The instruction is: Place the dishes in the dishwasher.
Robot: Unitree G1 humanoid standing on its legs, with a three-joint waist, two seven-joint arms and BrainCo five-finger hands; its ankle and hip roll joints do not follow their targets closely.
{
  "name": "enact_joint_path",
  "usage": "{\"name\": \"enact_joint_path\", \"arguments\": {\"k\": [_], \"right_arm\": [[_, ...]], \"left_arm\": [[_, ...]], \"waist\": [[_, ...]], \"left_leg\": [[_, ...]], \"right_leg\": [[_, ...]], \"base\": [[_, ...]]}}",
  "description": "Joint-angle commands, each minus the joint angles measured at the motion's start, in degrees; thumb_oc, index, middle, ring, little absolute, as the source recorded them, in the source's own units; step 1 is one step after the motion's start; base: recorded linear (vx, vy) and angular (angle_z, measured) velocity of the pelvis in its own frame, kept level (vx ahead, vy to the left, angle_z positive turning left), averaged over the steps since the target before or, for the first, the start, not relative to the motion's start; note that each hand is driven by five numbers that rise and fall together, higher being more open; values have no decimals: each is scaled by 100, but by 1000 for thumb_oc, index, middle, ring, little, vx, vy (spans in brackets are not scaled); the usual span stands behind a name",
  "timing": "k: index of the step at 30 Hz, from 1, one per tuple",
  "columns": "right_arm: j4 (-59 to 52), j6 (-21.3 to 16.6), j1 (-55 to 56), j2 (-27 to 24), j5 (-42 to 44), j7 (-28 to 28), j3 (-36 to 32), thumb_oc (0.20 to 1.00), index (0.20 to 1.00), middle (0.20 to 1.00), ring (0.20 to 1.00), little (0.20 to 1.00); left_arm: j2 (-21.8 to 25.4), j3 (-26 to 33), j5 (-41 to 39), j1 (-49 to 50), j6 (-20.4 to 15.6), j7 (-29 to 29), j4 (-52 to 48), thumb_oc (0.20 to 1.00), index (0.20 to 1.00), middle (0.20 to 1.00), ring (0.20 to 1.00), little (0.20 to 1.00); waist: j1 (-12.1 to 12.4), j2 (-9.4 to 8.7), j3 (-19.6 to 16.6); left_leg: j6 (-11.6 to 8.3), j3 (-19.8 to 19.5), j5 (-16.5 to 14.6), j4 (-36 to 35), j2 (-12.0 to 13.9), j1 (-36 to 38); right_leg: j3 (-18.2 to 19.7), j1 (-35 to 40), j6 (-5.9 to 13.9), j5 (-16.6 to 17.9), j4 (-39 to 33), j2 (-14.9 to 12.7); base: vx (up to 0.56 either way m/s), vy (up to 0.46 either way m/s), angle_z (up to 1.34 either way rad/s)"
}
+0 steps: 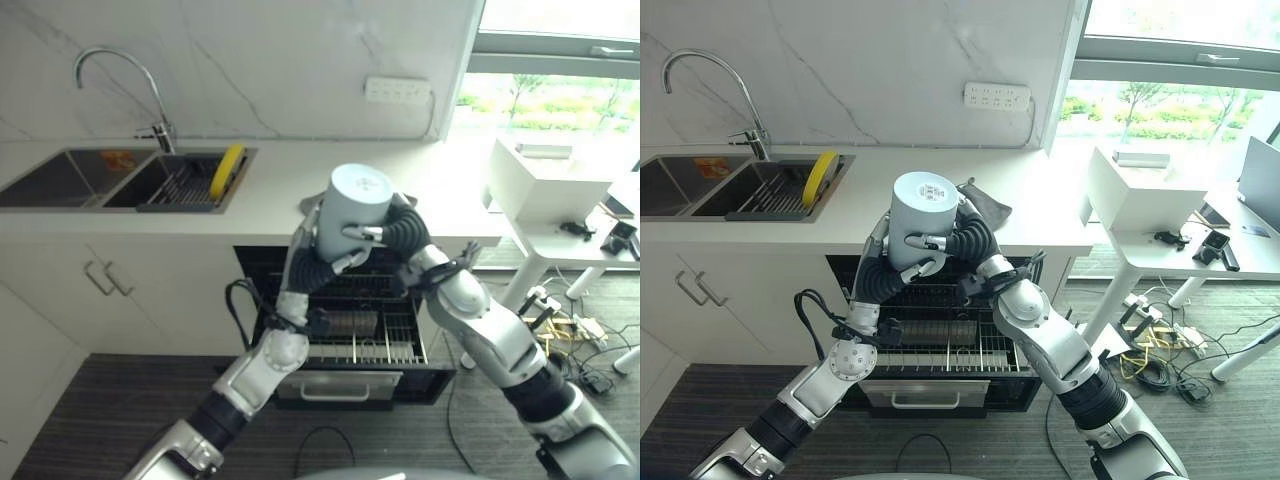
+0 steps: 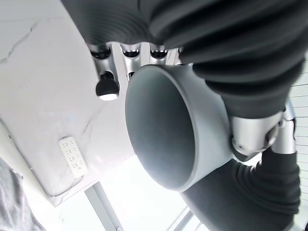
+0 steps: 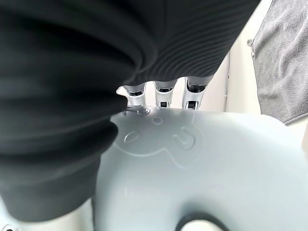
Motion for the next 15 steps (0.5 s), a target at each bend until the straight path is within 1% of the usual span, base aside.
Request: {"name": "enact_joint_path", "arguments": {"k": [1, 5, 6, 7, 10, 15], "right_arm": [[-544, -417, -1401, 483, -252, 335, 137, 200, 200, 200, 200, 200], [-540, -477, -1380, 423, -522, 281, 100, 200, 200, 200, 200, 200], [-545, -454, -1370, 423, -552, 277, 87, 200, 200, 200, 200, 200], [-535, -474, -1320, 396, -610, 269, 71, 200, 200, 200, 200, 200], [-512, -494, -1206, 298, -659, 172, 4, 200, 200, 200, 200, 200], [-469, -637, -911, 174, -793, 99, -211, 200, 200, 200, 200, 200]], "left_arm": [[-4, -1041, 551, -748, -438, -523, 62, 200, 200, 200, 200, 200], [-31, -972, 223, -645, -329, -598, 71, 200, 200, 200, 200, 200], [-43, -952, 183, -617, -305, -613, 67, 382, 382, 382, 382, 382], [-47, -917, 150, -565, -272, -587, 59, 1000, 1000, 1000, 1000, 1000], [-7, -787, 74, -466, -284, -507, 20, 1000, 1000, 1000, 1000, 1000], [108, -508, -138, -274, -443, -644, -149, 1000, 1000, 1000, 1000, 1000]], "waist": [[48, -236, 179], [64, -235, 188], [67, -234, 192], [70, -234, 199], [83, -232, 207], [95, -210, 228]], "left_leg": [[196, -44, -632, 65, -30, 214], [199, -58, -630, 65, -26, 205], [196, -58, -628, 65, -21, 204], [191, -51, -623, 65, -11, 202], [185, -58, -616, 65, 1, 204], [172, -90, -597, 65, 15, 187]], "right_leg": [[328, 193, 263, -419, 16, -227], [331, 198, 251, -431, 16, -211], [329, 199, 247, -434, 16, -208], [319, 202, 244, -439, 16, -204], [307, 215, 229, -451, 16, -183], [291, 223, 207, -463, 16, -162]], "base": [[0, 0, 0], [0, 0, 0], [0, 0, 0], [0, 0, 0], [0, 0, 0], [6, -23, 4]]}}
